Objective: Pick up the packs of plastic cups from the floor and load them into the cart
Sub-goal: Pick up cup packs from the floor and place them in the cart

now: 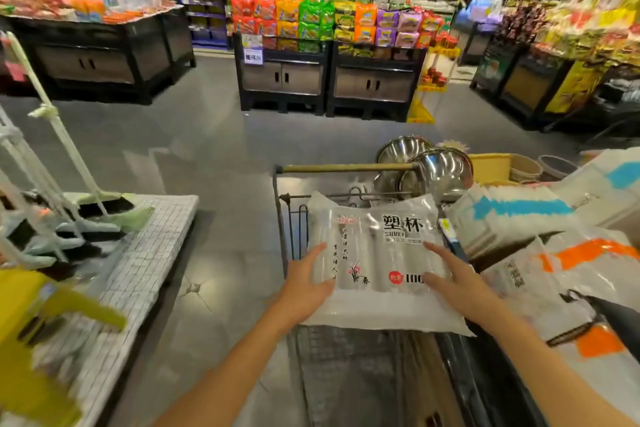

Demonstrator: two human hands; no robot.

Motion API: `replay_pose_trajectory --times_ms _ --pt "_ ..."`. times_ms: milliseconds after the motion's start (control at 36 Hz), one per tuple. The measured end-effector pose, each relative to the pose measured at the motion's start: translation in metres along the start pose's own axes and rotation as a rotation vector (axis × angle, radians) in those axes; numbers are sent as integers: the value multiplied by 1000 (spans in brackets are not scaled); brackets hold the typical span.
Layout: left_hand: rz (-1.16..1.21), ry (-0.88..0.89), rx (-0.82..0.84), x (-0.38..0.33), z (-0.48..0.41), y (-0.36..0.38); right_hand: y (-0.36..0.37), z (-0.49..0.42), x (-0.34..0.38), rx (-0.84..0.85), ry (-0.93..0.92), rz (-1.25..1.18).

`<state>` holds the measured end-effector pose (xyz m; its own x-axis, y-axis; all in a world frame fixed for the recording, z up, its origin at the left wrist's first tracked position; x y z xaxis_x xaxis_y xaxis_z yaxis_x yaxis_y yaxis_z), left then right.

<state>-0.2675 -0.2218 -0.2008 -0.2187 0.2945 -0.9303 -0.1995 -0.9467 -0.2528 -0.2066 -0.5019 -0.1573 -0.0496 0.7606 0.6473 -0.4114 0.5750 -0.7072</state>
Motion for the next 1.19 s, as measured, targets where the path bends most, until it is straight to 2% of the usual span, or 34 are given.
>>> replay_pose_trajectory --times_ms 361,500,611,750,917,1056,1194 --pt "34 -398 -83 177 -111 95 133 -128 -184 224 169 -76" --pt "-60 -538 -143 251 -146 120 196 -168 -242 286 259 -147" --pt "-107 -698 -115 296 -159 142 241 -181 -283 311 265 -179" --pt "-46 -692 -23 344 -185 163 287 -199 -342 261 340 -165" --pt "-7 -666 -15 378 -215 168 302 -228 -357 238 391 -248" --pt "-50 -689 24 372 -222 163 300 -229 -354 298 419 -202" --pt "-208 -592 61 329 -227 137 270 -232 -320 370 420 -105"
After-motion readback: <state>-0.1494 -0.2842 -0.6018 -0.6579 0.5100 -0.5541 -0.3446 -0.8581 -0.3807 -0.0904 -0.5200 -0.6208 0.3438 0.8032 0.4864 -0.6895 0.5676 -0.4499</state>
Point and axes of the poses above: each hand's wrist, its own z-axis away from the middle knuckle, its own y-axis out of the palm, x = y × z, the point moved 3 cm from there along -z, towards the middle knuckle, and after that the axes turned 11 degrees about x, right-handed, at the moved point
